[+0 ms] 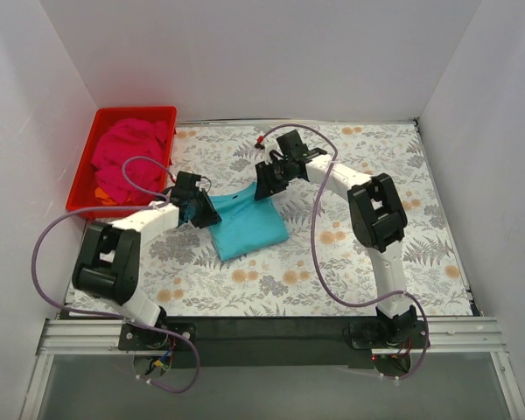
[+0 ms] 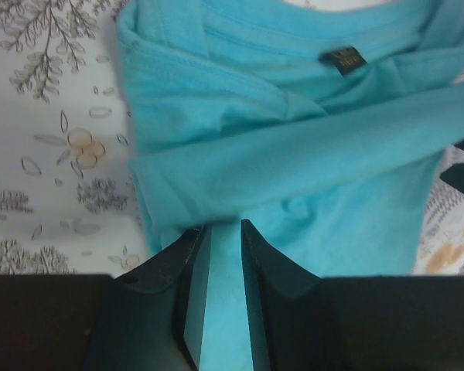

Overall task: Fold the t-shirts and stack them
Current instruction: Fold the tshirt

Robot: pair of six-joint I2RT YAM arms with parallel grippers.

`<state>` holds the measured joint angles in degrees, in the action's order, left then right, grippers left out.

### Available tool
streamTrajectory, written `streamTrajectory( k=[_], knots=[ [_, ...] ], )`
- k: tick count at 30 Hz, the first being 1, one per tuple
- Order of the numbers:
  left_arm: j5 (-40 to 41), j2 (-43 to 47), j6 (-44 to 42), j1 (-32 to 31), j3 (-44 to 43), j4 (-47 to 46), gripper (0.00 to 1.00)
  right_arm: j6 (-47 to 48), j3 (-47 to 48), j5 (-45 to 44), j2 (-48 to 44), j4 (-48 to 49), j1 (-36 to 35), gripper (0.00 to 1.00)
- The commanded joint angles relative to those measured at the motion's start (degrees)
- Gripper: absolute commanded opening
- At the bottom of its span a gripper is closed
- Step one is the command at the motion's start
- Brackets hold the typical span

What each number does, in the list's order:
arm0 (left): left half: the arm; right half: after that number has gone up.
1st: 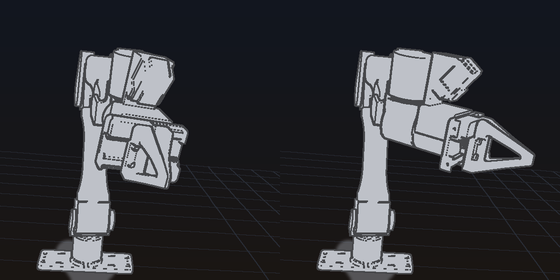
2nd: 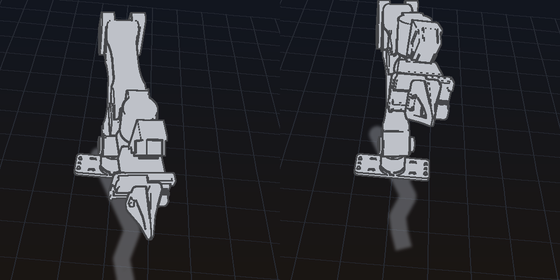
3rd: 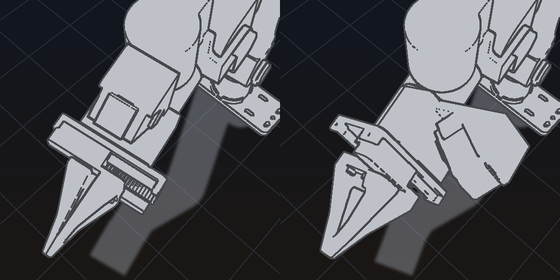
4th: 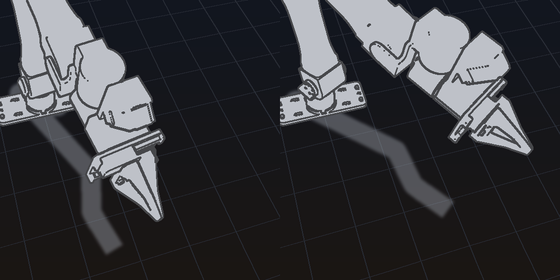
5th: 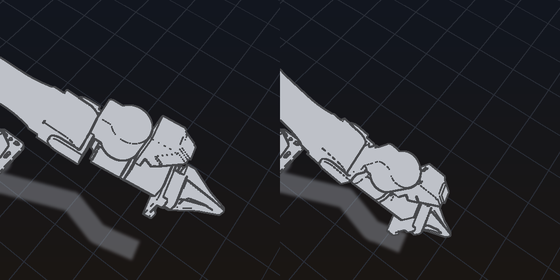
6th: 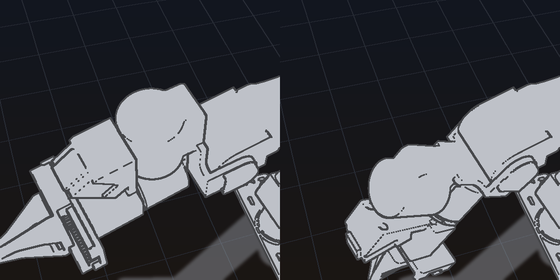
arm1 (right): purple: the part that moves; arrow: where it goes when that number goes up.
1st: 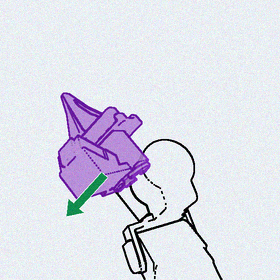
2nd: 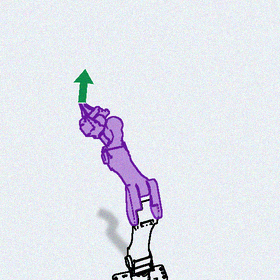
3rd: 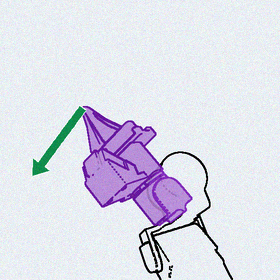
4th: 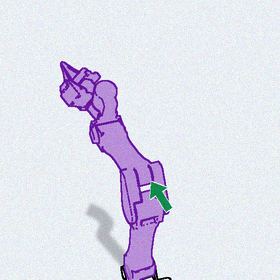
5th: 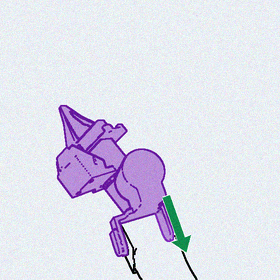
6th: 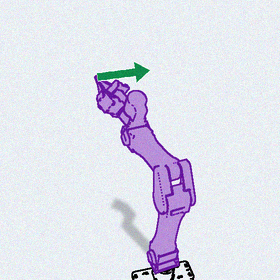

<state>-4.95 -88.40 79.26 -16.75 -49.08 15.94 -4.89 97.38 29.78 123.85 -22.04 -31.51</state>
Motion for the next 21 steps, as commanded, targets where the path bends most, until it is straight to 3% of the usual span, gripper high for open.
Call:
streamTrajectory(
  k=[1,7,12,16,21],
  knots=[
    [-0.5,-4.9,-0.3,2.0,-4.5,-3.7,0.23,0.2,5.8,2.4,3.0,2.2,0.7,0.37],
    [-3.2,-14.8,-1.2,5.3,-11.7,-4.3,0.24,-5.9,6.5,1.3,7.5,6.0,3.6,0.37],
    [-5.6,-17.4,-2.5,5.5,-14.5,-3.2,0.30,-11.5,5.2,3.2,7.5,9.3,6.5,0.36],
    [-8.9,-12.9,-2.6,5.5,-13.4,-3.2,0.44,-13.7,1.1,4.0,2.4,11.2,7.1,0.37],
    [-11.0,-1.3,-1.4,5.4,-9.1,-2.5,0.58,-19.8,-11.9,8.1,-6.4,19.2,7.1,0.37]
  ],
)
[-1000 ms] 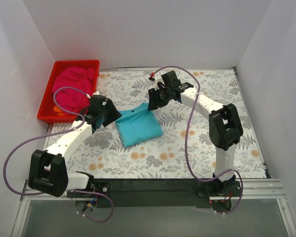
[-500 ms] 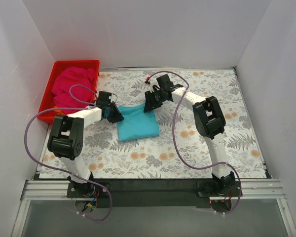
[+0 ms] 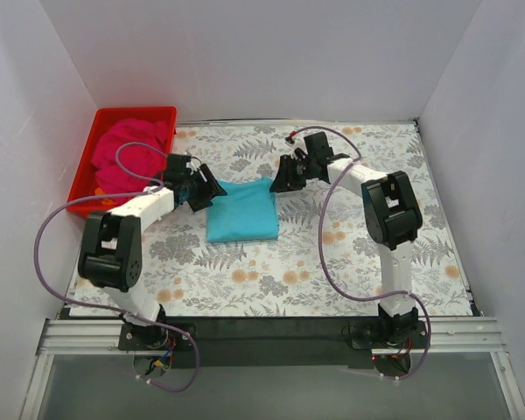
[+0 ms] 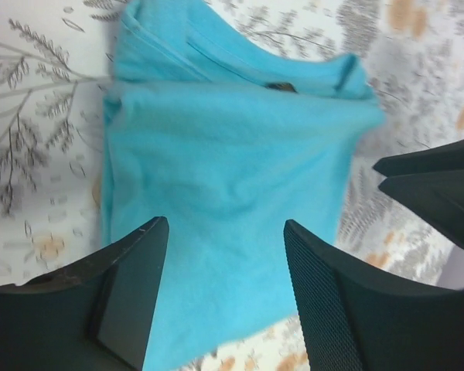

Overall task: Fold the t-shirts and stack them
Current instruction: Fold the tshirt

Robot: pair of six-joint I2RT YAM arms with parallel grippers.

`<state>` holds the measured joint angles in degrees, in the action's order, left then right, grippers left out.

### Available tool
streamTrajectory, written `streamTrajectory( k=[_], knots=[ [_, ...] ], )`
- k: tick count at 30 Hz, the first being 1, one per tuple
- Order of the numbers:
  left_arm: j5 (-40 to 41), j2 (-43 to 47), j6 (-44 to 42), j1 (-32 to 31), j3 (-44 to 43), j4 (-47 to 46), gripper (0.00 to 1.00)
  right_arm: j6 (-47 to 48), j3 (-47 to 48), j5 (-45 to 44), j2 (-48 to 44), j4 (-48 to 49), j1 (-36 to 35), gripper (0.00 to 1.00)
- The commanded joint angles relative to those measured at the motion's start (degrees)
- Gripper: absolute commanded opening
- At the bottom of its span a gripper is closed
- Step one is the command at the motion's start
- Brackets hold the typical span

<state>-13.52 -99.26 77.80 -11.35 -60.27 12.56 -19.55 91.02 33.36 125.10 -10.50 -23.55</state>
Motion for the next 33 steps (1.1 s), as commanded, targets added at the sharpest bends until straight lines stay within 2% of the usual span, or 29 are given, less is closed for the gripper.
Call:
streamTrajectory(
  k=[1,3,6,12,15,19,23,26,28,33],
  knots=[
    [-2.7,11.6,1.1,-0.1,3.2,1.1,0.58,-6.5,-8.1,6.6,-11.0,12.8,-0.9,0.36],
    [-4.0,16.4,2.1,-0.5,6.6,1.3,0.59,-10.6,-15.9,7.9,-14.2,17.0,-1.4,0.37],
    [-6.0,19.6,3.8,-2.0,11.7,1.4,0.58,-12.3,-21.4,10.0,-17.6,20.7,-3.3,0.36],
    [-6.5,19.2,5.5,-3.1,19.8,0.5,0.38,-13.9,-27.7,10.8,-17.4,25.0,-5.7,0.36],
    [-5.2,16.6,6.1,-3.0,21.9,-0.5,0.33,-14.3,-30.6,11.0,-14.5,25.5,-5.4,0.32],
    [-0.6,14.4,6.0,-2.6,23.2,3.7,0.22,-14.1,-36.0,10.2,-11.3,25.7,-2.7,0.25],
    [2.9,17.2,5.3,-2.1,23.4,9.0,0.22,-12.0,-40.0,9.4,-13.6,25.8,-0.2,0.24],
    [3.2,20.9,3.5,-2.1,21.1,10.4,0.31,-11.8,-38.6,10.5,-17.1,25.8,0.0,0.24],
    [3.3,22.8,2.6,-2.1,19.3,10.4,0.39,-12.6,-35.4,11.1,-18.8,25.8,0.0,0.25],
    [3.4,17.7,0.9,-2.0,9.4,7.0,0.42,-14.5,-23.8,11.8,-16.2,25.8,0.0,0.26]
  ],
)
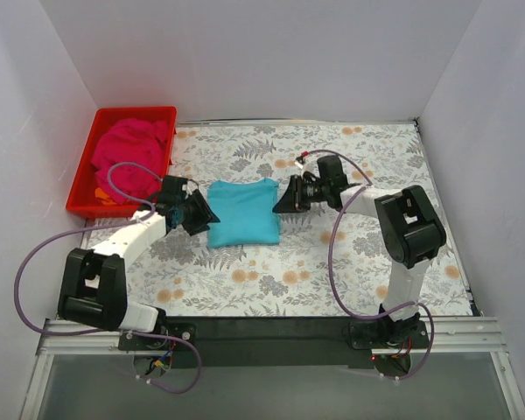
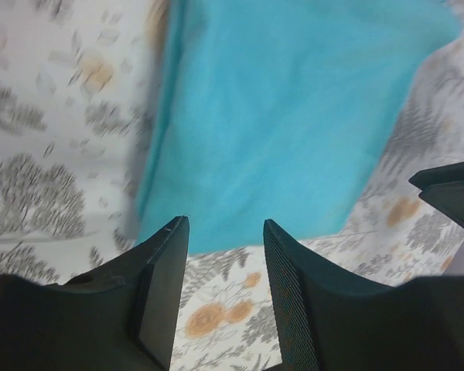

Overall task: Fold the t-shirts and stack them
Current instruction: Fold the tshirt, then neatly place the folded tshirt to the corner

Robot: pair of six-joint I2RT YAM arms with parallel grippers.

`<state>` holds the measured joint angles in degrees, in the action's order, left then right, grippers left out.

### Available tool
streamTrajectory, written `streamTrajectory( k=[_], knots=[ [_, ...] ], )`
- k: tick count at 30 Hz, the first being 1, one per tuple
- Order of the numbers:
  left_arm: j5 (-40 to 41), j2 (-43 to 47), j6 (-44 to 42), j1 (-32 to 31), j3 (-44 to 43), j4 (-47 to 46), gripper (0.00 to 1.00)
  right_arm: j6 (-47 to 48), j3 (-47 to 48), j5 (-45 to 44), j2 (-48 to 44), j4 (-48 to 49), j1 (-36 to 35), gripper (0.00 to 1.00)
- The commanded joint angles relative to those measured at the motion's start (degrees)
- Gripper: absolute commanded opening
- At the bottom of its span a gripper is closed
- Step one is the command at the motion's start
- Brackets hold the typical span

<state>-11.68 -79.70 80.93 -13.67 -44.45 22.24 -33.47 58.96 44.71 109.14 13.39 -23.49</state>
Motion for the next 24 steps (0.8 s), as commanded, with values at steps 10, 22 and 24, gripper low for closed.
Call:
streamTrajectory(
  k=[10,22,24],
  knots=[
    [0.9,-26.6,-4.6,2.5,-27.0,-5.5,0.35,-4.1,27.3,-0.8,18.0,2.3,0.0,0.29],
    [-2.6,-33.1,-4.5,4.3,-28.0,-6.2,0.37,-7.7,28.1,-2.2,24.6,6.7,4.6,0.30],
    [-2.7,-29.7,-5.0,4.2,-25.7,-6.2,0.41,-7.0,26.4,-1.7,20.9,6.5,4.9,0.33]
  ],
)
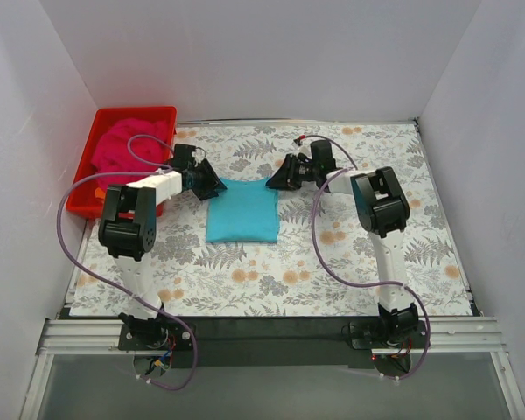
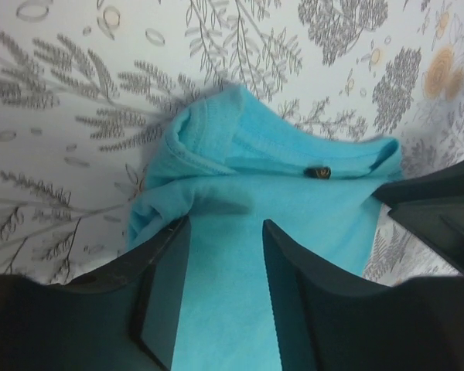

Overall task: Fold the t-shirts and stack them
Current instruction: Neatly place the folded tshirt to the corner

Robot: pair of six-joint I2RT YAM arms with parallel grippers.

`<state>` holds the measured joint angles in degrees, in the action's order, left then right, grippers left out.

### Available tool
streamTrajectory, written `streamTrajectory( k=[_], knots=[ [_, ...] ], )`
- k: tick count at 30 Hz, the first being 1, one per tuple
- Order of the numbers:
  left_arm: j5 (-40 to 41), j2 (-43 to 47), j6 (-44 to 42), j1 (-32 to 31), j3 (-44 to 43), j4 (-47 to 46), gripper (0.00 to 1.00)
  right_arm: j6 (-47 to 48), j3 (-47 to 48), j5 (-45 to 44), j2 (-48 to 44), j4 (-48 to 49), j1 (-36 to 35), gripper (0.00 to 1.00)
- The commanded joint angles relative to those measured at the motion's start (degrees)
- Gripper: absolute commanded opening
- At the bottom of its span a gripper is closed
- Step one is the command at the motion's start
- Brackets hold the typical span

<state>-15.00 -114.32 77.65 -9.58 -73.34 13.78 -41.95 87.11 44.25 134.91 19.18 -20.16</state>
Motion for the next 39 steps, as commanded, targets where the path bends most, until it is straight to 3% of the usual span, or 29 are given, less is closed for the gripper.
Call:
streamTrajectory(
  k=[1,5,6,9,13,19,29,32,35,37,39],
  knots=[
    [0.6,8.6,-1.9,0.1,4.0,2.6,0.43,2.3,-4.0,-1.3,-6.6,0.7,1.7,0.36],
    [1.6,19.7,-3.2,0.0,8.0,5.5,0.57,3.6,-11.4,-2.1,-15.2,0.2,1.7,0.52],
    [2.4,21.8,-3.6,0.0,8.8,6.4,0.60,3.8,-13.2,-2.8,-18.2,-0.7,1.7,0.65],
    [5.7,31.0,-5.1,-0.1,12.3,9.9,0.66,7.0,-17.9,-7.2,-22.5,-4.7,1.3,0.75],
    [9.9,40.6,-7.2,-0.2,18.2,15.6,0.75,12.0,-19.7,-12.7,-24.8,-15.8,-0.8,0.76],
    [16.7,54.4,-8.1,-0.2,26.3,18.1,0.91,14.8,-19.3,-20.4,-25.7,-22.7,-4.5,0.69],
    [21.1,62.6,-7.8,-0.2,34.6,15.0,0.91,16.1,-12.7,-24.9,-19.6,-29.8,-10.2,0.64],
    [20.9,63.4,-7.5,-0.2,36.5,14.2,0.90,17.3,-11.1,-26.8,-17.3,-32.5,-11.1,0.58],
    [20.8,64.1,-7.3,-0.2,37.8,13.6,0.89,19.8,-9.9,-29.7,-16.4,-35.9,-11.1,0.45],
    [20.5,64.3,-7.4,-0.2,38.1,13.1,0.87,21.6,-9.8,-32.4,-16.5,-38.1,-10.7,0.21],
    [20.5,63.9,-7.6,-0.2,38.3,12.4,0.86,24.6,-9.7,-35.0,-17.2,-39.8,-8.9,0.04]
  ],
)
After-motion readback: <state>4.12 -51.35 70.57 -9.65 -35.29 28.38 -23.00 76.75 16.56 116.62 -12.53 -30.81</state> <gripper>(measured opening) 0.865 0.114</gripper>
